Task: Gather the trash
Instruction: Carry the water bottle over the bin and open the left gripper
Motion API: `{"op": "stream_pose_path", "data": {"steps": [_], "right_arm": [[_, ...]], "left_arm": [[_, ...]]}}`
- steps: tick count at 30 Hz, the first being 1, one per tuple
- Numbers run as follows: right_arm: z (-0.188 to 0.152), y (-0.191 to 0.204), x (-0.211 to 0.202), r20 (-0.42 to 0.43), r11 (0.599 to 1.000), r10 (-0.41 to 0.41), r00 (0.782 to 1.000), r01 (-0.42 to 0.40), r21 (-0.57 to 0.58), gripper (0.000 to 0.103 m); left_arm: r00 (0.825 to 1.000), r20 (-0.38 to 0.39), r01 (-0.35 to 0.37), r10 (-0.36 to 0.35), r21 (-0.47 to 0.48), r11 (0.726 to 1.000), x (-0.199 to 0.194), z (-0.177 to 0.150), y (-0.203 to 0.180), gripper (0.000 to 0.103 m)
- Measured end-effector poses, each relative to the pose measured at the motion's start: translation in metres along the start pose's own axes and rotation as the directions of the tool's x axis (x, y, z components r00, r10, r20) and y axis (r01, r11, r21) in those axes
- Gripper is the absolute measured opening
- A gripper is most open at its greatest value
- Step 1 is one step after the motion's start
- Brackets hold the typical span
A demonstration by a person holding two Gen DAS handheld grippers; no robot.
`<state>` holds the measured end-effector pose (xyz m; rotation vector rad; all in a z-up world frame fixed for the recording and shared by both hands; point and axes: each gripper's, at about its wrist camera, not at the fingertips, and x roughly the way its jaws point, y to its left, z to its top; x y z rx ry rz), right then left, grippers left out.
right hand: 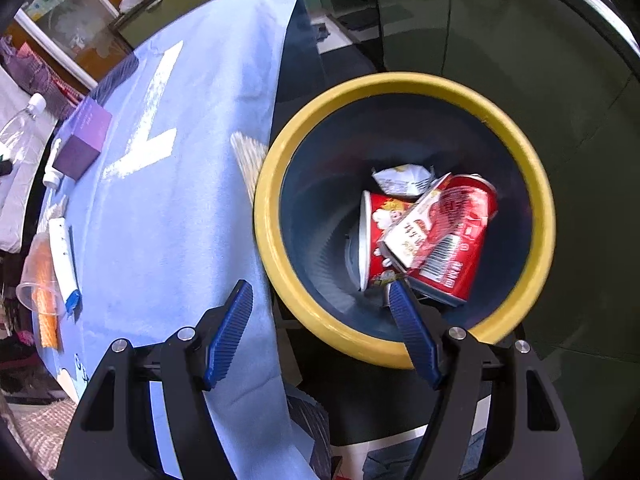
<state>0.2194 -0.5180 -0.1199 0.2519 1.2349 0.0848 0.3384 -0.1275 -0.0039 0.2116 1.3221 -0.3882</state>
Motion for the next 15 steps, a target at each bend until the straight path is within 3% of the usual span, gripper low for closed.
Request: {"op": "stream_pose_path", "data": {"steps": [4,9,12,15], "right_arm": [[-0.009,-0.016,-0.021,0.044,0.999,-0.015,0.999,0.014,0.032,0.07],[-0.026,-0.04,-0.039,0.077,0.997,-0.036,0.996,0.03,0.074,0.07],[-0.039,-0.056,-0.046,0.087,0.994,-0.044,0.995,0.034,0.105,0.07],[-0.05,-0.069,-0.05,0.096,0.991,-0.038,0.995,0.026,0.129,0.07]], "left_arm": [[0.998,-0.005,0.067,-0.067,0.155,0.986,-0.003,0.001,-0.074,0.058],[0.98,-0.097,0.198,-0.176,0.309,0.93,0.028,0.014,-0.172,0.059],[0.971,-0.137,0.234,-0.195,0.38,0.895,0.056,0.03,-0.234,0.056],[0.967,-0.165,0.246,-0.195,0.406,0.88,0.082,0.046,-0.271,0.056]]}}
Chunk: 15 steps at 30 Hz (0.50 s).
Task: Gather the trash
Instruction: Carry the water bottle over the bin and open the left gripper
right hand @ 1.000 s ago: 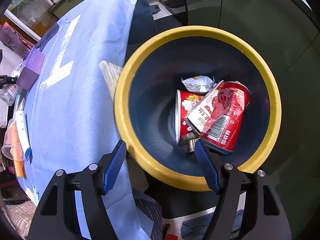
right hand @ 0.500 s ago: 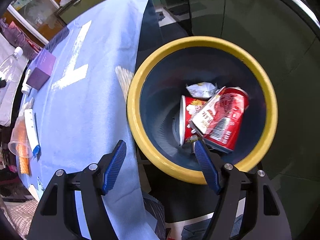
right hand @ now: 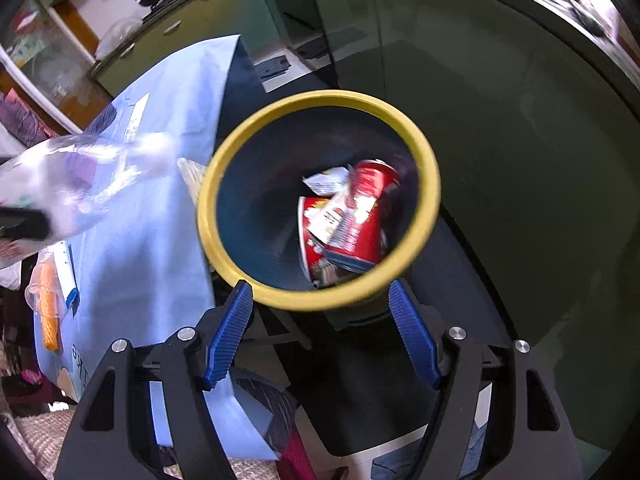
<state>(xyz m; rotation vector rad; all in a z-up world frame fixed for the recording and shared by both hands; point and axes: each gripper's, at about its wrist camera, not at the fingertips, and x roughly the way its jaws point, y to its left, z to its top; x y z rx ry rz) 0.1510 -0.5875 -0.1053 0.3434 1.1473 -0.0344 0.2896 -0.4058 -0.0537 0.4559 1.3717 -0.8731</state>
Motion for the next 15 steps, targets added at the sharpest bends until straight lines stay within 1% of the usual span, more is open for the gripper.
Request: {"op": "stream_pose_path", "data": {"steps": [1,2,3,5,7,9,10,11,13,15], "right_arm": [[-0.003,-0.005,-0.002,0.003,1.0,0.003,1.0,-0.003,0.008,0.07],[-0.006,-0.009,-0.003,0.006,1.0,0.007,1.0,-0.007,0.016,0.07],[-0.008,-0.013,-0.005,0.008,1.0,0.009,1.0,-0.009,0.025,0.07],[-0.013,-0.02,-0.006,0.01,0.999,0.015,1.0,-0.015,0.036,0.07],[-0.017,-0.027,-0.008,0.012,0.999,0.02,1.0,-0.02,0.045,0.07],[-0.019,-0.03,-0.009,0.012,0.999,0.022,1.0,-0.023,0.048,0.07],[-0.018,-0.031,-0.009,0.014,0.998,0.024,1.0,-0.024,0.049,0.07],[-0.018,-0.032,-0.01,0.017,0.998,0.022,1.0,-0.023,0.053,0.07],[-0.017,-0.033,-0.01,0.021,0.998,0.021,1.0,-0.022,0.056,0.07],[-0.016,-0.032,-0.011,0.023,0.998,0.022,1.0,-0.023,0.055,0.07]], "left_arm": [[1.0,-0.01,-0.008,0.008,0.014,1.0,0.015,0.016,-0.008,0.056],[1.0,-0.016,-0.011,0.011,0.017,1.0,0.024,0.025,-0.012,0.056],[1.0,-0.022,-0.013,0.013,0.007,1.0,0.035,0.037,-0.014,0.056],[0.999,-0.043,-0.023,0.023,-0.003,1.0,0.055,0.049,-0.014,0.056],[0.998,-0.049,-0.047,0.046,-0.019,0.999,0.069,0.061,-0.011,0.056],[0.997,-0.069,-0.049,0.046,-0.042,0.998,0.083,0.071,-0.004,0.056],[0.996,-0.073,-0.053,0.048,-0.065,0.997,0.088,0.076,-0.002,0.058],[0.996,-0.075,-0.061,0.056,-0.071,0.996,0.092,0.079,0.001,0.069],[0.994,-0.059,-0.091,0.087,-0.081,0.993,0.093,0.084,0.008,0.079],[0.995,-0.047,-0.092,0.088,-0.095,0.991,0.089,0.085,0.013,0.082]]}}
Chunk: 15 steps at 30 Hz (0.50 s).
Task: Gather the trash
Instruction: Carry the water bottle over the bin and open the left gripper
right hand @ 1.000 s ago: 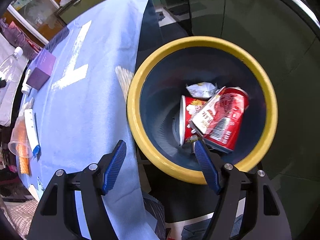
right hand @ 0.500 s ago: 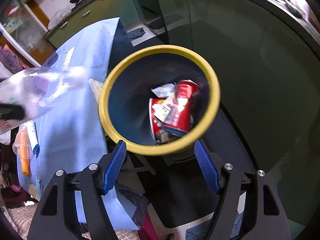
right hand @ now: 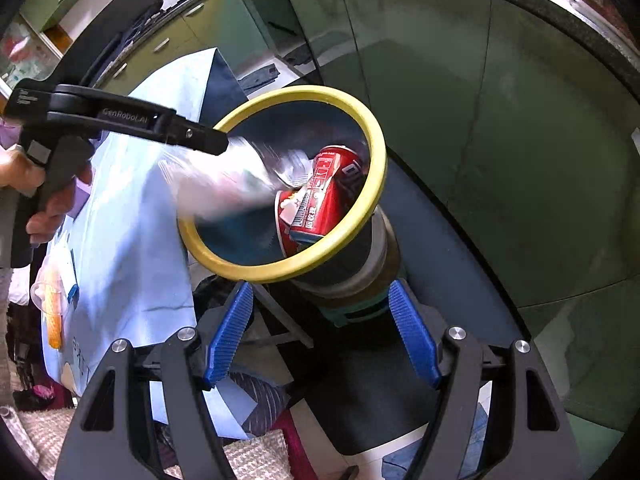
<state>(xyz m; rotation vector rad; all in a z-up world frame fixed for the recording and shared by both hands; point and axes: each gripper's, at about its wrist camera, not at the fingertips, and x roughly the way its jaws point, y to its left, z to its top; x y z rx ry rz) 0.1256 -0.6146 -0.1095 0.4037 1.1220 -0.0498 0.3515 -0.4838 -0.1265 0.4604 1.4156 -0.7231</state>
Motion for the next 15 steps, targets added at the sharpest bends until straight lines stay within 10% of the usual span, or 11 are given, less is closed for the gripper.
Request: {"op": "stream_pose_path", "data": {"steps": [8,15], "right_arm": [[0.0,0.025,-0.001,-0.01,0.999,-0.007,1.0,0.006,-0.047,0.07],[0.012,0.094,-0.002,-0.024,0.984,0.021,0.999,-0.025,-0.174,0.07]], "left_arm": [[0.971,0.196,0.139,-0.134,-0.008,0.99,-0.098,-0.059,0.033,0.083],[0.834,0.542,0.164,-0.104,-0.063,0.984,-0.209,-0.191,0.117,0.09]]}}
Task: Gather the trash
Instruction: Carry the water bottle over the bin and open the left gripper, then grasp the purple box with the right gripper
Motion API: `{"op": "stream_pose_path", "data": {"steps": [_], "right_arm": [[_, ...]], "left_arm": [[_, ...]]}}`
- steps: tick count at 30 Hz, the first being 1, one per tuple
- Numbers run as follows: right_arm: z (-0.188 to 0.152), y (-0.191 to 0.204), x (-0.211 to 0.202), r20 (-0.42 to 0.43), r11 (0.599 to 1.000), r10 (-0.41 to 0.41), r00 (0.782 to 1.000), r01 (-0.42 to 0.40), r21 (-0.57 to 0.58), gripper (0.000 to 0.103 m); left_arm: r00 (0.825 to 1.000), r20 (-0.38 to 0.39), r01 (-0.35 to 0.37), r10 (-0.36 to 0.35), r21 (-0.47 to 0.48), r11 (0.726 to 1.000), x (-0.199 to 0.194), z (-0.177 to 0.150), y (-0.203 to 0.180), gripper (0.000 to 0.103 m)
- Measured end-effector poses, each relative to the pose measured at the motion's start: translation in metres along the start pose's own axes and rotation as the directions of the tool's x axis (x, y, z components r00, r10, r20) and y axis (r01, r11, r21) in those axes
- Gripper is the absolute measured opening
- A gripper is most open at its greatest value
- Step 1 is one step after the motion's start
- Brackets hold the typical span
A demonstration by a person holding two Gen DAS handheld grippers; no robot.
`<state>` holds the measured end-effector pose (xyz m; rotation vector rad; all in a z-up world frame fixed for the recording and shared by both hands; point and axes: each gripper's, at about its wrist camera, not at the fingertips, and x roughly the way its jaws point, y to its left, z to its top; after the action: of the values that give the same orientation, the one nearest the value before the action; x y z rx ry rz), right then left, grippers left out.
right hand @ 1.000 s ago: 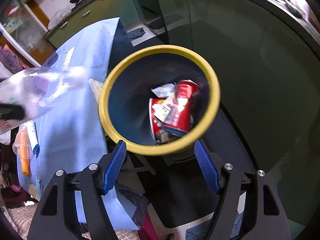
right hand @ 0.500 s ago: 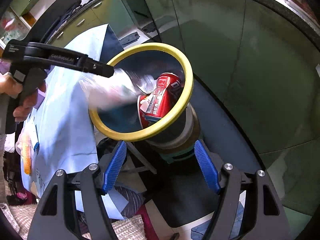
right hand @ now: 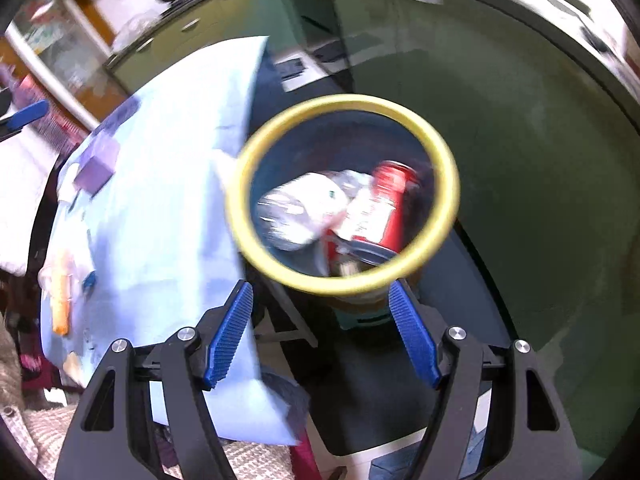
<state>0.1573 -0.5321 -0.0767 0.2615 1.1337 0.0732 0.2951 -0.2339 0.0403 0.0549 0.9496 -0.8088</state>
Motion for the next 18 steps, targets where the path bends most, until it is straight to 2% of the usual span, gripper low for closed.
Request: {"op": "stream_pose_path", "data": {"steps": [2,5,8,9,10,11,13,15,18], "right_arm": [[0.008,0.03,0.001,-0.007,0.998,0.02,1.0,-0.021,-0.058,0.07],[0.026,0.095,0.008,-0.022,0.982,0.06,0.998,-0.063,-0.178,0.07],[0.048,0.157,0.02,-0.046,0.956,0.111,0.993,-0.119,-0.267,0.07],[0.054,0.174,0.024,-0.054,0.949,0.119,0.991,-0.13,-0.289,0.071],[0.062,0.196,0.03,-0.067,0.938,0.122,0.99,-0.137,-0.319,0.072],[0.072,0.223,0.037,-0.076,0.924,0.119,0.99,-0.139,-0.356,0.072],[0.087,0.263,0.049,-0.081,0.902,0.117,0.99,-0.14,-0.409,0.081],[0.105,0.297,0.064,-0.103,0.888,0.115,0.988,-0.149,-0.435,0.085],[0.13,0.337,0.092,-0.124,0.877,0.078,0.989,-0.128,-0.464,0.093]], "left_arm": [[0.996,0.078,-0.035,0.037,-0.023,0.999,-0.03,-0.017,0.027,0.09],[0.97,0.211,-0.098,0.12,-0.111,0.989,-0.07,-0.051,0.086,0.091],[0.92,0.313,-0.17,0.234,-0.219,0.961,-0.092,-0.083,0.14,0.091],[0.893,0.344,-0.204,0.291,-0.268,0.942,-0.098,-0.097,0.162,0.091],[0.875,0.358,-0.224,0.325,-0.297,0.928,-0.1,-0.104,0.176,0.091],[0.847,0.373,-0.257,0.378,-0.335,0.906,-0.102,-0.114,0.193,0.091],[0.81,0.39,-0.287,0.438,-0.387,0.876,-0.104,-0.131,0.217,0.091],[0.791,0.39,-0.292,0.471,-0.436,0.851,-0.101,-0.145,0.236,0.091],[0.79,0.366,-0.293,0.492,-0.481,0.827,-0.102,-0.153,0.255,0.091]]}}
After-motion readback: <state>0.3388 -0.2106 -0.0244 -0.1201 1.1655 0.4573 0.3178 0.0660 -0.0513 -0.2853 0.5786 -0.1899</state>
